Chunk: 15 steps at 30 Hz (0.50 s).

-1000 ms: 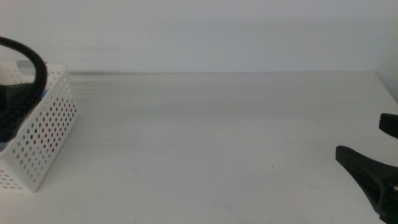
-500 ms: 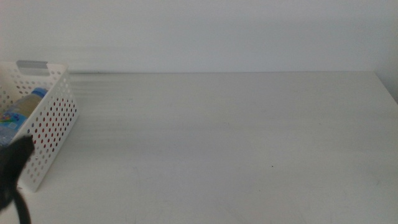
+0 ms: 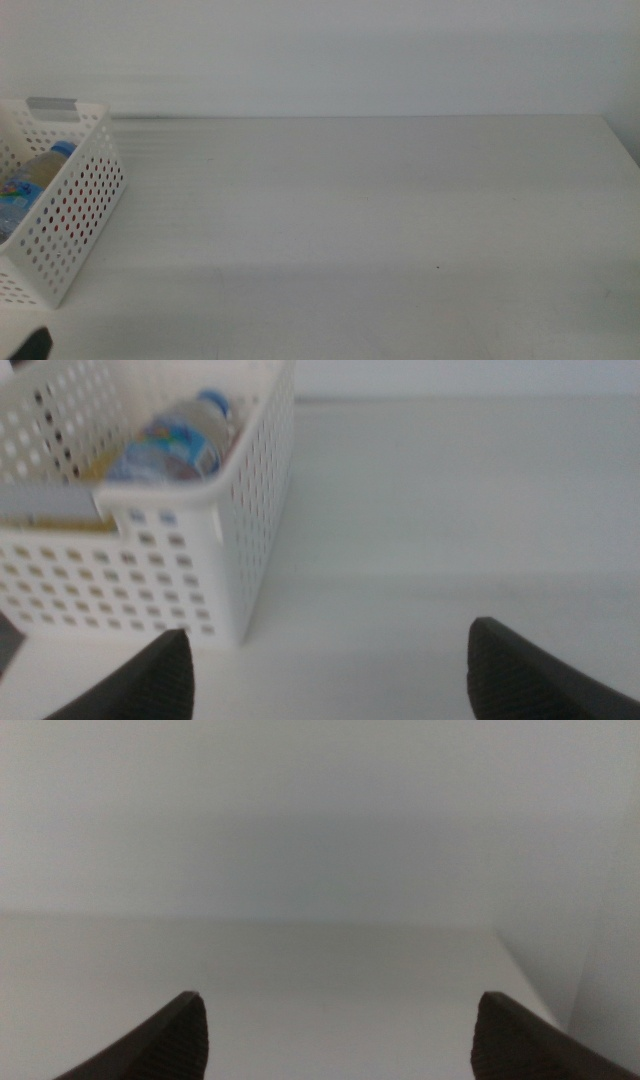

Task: Use arms to grab the bottles and put them into the dustbin to the left of the table.

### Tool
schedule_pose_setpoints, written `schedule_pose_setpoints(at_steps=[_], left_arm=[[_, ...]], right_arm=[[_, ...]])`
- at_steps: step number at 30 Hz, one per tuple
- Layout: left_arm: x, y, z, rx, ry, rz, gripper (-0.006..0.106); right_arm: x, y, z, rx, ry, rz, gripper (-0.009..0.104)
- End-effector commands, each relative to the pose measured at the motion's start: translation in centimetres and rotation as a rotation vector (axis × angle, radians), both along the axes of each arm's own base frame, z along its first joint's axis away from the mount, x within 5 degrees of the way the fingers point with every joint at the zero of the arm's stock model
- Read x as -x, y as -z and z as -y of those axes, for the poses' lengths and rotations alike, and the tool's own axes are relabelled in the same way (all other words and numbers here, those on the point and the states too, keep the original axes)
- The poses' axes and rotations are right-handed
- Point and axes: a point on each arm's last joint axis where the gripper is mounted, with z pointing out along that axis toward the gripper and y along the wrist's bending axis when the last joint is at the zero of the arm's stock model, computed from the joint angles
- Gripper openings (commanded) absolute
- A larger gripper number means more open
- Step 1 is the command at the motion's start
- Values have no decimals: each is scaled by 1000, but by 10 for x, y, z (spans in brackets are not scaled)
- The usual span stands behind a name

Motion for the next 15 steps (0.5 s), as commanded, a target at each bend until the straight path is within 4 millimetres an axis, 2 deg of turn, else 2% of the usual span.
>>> schedule_pose_setpoints(at_steps=[1, 3, 6, 15], left_arm=[[0, -1, 0, 22, -10, 90, 90], [2, 10, 0, 21, -10, 84, 90], [4, 30, 0, 22, -10, 73, 90], [3, 26, 0, 16, -12, 108, 90]], right_arm=[[1, 5, 0, 11, 8, 63, 79], [-1, 20, 0, 14, 7, 25, 79], [0, 26, 0, 29, 7, -52, 79], [0, 27, 1, 46, 9, -61, 79]])
